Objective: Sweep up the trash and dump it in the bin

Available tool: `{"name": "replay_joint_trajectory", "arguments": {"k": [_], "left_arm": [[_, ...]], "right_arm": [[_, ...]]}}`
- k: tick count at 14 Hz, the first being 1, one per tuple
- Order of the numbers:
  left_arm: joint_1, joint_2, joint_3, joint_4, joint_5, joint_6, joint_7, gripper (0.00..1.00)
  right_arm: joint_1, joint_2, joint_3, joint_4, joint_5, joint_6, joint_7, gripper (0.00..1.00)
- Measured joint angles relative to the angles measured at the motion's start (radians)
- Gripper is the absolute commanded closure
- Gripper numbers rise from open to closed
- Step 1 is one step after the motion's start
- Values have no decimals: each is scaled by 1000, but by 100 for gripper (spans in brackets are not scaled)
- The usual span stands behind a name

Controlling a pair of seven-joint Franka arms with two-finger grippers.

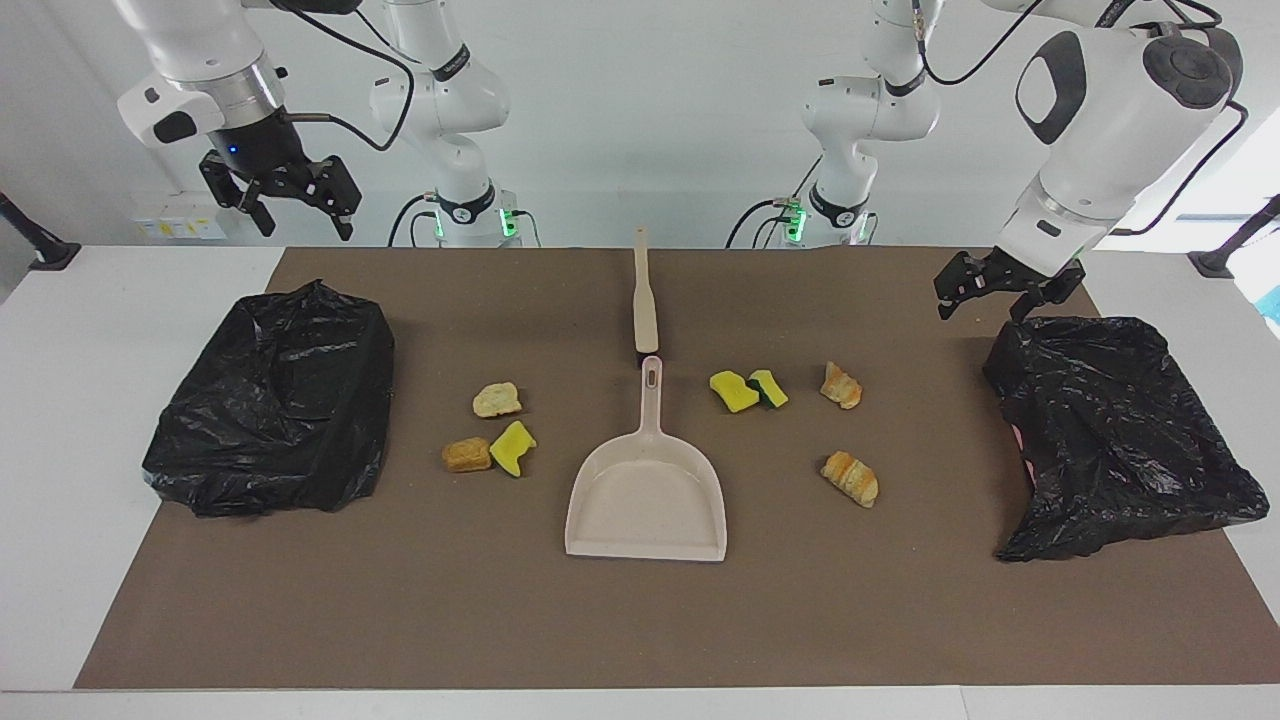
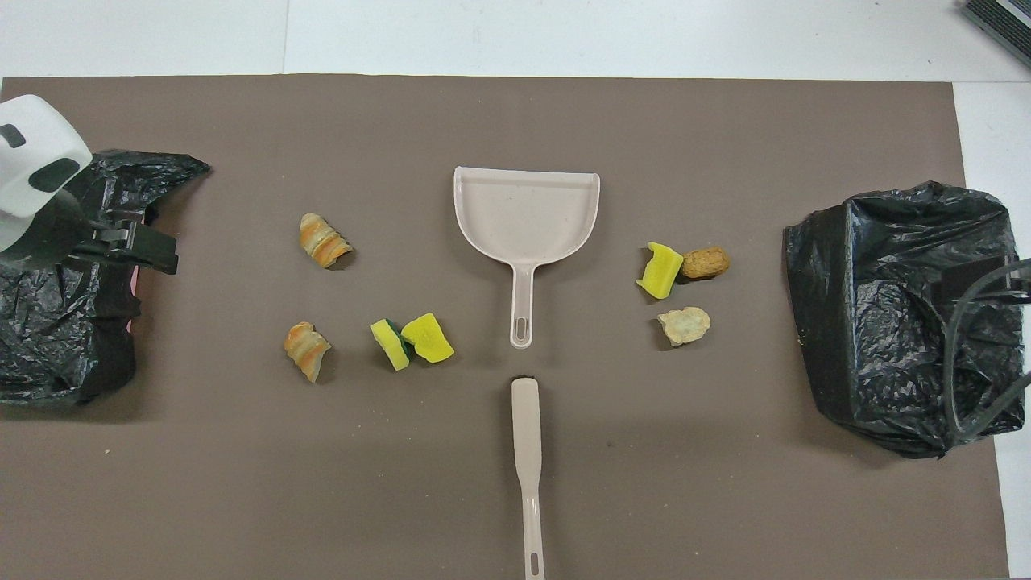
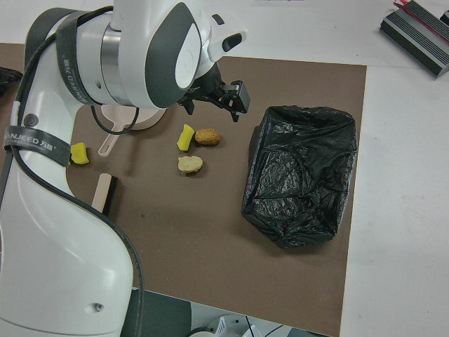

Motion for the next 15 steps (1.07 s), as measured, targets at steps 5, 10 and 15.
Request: {"name": "replay_joint_trajectory", "arguments": {"k": [5, 10, 15], "left_arm": [[2, 0, 0, 4, 0, 0, 2, 0], [3, 0, -2, 14, 0, 0, 3, 0], [1, -1, -23, 14, 0, -3, 3, 0]], "right_arm": [[0, 0, -1, 0, 0, 0, 0, 0], [0, 0, -1, 0, 0, 0, 0, 0], [0, 0, -1, 0, 0, 0, 0, 0]]}}
